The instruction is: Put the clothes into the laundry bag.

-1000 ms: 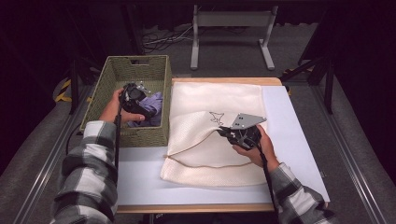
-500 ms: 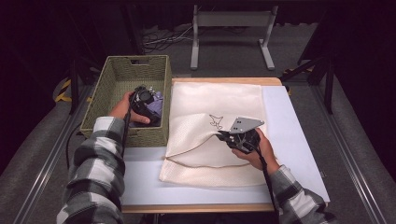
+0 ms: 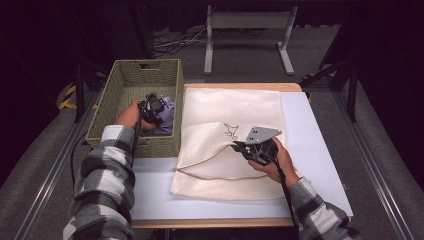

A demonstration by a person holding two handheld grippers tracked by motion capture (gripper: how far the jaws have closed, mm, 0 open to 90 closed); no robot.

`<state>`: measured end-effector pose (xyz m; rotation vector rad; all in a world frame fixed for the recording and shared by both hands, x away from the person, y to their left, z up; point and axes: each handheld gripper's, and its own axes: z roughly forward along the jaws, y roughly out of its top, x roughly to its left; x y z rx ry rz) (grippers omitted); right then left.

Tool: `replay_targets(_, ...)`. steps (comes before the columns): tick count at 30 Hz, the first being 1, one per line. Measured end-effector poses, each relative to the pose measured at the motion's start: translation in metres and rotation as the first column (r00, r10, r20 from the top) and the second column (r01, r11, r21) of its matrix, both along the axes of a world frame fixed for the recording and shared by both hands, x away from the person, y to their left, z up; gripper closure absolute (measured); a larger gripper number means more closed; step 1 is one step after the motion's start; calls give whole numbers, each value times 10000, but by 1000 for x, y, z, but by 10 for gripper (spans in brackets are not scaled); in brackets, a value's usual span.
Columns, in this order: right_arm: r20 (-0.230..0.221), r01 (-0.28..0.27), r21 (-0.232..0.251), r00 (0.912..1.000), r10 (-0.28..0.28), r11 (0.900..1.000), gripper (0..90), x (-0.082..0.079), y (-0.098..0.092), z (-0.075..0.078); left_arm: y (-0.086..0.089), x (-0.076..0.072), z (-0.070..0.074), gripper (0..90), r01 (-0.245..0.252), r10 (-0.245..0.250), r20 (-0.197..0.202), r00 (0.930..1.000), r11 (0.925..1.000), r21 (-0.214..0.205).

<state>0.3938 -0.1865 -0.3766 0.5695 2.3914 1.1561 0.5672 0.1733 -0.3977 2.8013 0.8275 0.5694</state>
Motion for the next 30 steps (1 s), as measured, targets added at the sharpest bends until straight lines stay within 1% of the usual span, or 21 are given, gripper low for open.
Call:
replay_targets(1,30,4,-16,10000,-4,10000,858,0,0,0,1,0,2,731,-20,21,267,9996,10000,-51)
replay_targets(3,72,46,1,10000,-46,10000,859,0,-2,0,4,-3,7,737,-87,101,543,9985,9996,-267)
replay_targets(4,72,62,-11,10000,-62,10000,859,0,-2,0,4,-4,10,738,-96,106,728,9973,9999,-139)
replay_targets(5,52,106,-36,9999,-105,9999,860,-1,-3,0,4,-4,10,738,-96,106,728,9973,9999,-139)
replay_targets(7,86,136,-47,9999,-135,9999,862,-1,-4,1,6,-9,19,738,1,17,920,9958,9998,-196)
replay_targets(8,122,181,-3,9998,-181,9998,863,0,-5,1,7,-12,23,738,-16,53,1044,9945,9994,-354)
replay_targets(9,98,227,63,9997,-227,9997,864,0,-6,1,9,-17,28,738,-12,83,1127,9936,9980,-632)
replay_targets(12,143,243,83,9996,-244,9997,864,1,-6,1,13,-27,39,738,58,136,1395,9901,9905,-1375)
replay_targets(13,147,251,70,9996,-252,9997,864,1,-6,1,15,-32,42,738,83,186,1524,9881,9847,-1743)
replay_targets(15,194,236,57,9995,-237,9997,864,1,-6,1,16,-44,46,738,127,265,1720,9847,9747,-2231)
replay_targets(17,155,215,145,9996,-217,9997,865,2,-6,1,17,-53,49,738,269,196,1796,9835,9672,-2528)
replay_targets(20,88,160,190,9998,-162,9997,865,4,-6,0,22,-65,54,738,322,293,1909,9812,9498,-3111)
replay_targets(21,71,172,173,9998,-173,9997,865,4,-6,-1,25,-71,57,738,404,325,2093,9773,9414,-3350)
replay_targets(22,84,158,144,9998,-159,9998,866,4,-5,-1,28,-76,60,738,493,348,2172,9755,9277,-3701)
replay_targets(23,84,158,144,9998,-159,9998,866,4,-5,-1,28,-76,60,739,493,348,2172,9755,9277,-3701)
replay_targets(24,123,158,135,9998,-159,9998,866,4,-6,0,31,-81,62,739,559,383,2235,9740,9146,-4005)
replay_targets(25,192,195,133,9996,-198,9997,866,4,-6,1,35,-90,67,739,712,421,2363,9708,8897,-4510)
replay_targets(27,181,180,174,9997,-183,9997,866,4,-6,1,38,-97,69,739,744,523,2396,9695,8683,-4905)
replay_targets(28,203,184,168,9996,-187,9997,866,5,-6,1,38,-97,69,739,744,523,2396,9695,8683,-4905)
replay_targets(29,210,196,157,9996,-200,9997,866,5,-6,1,38,-107,73,739,974,410,2536,9664,8551,-5092)
replay_targets(30,210,196,157,9996,-200,9997,866,5,-6,1,38,-107,73,739,974,410,2536,9664,8551,-5092)
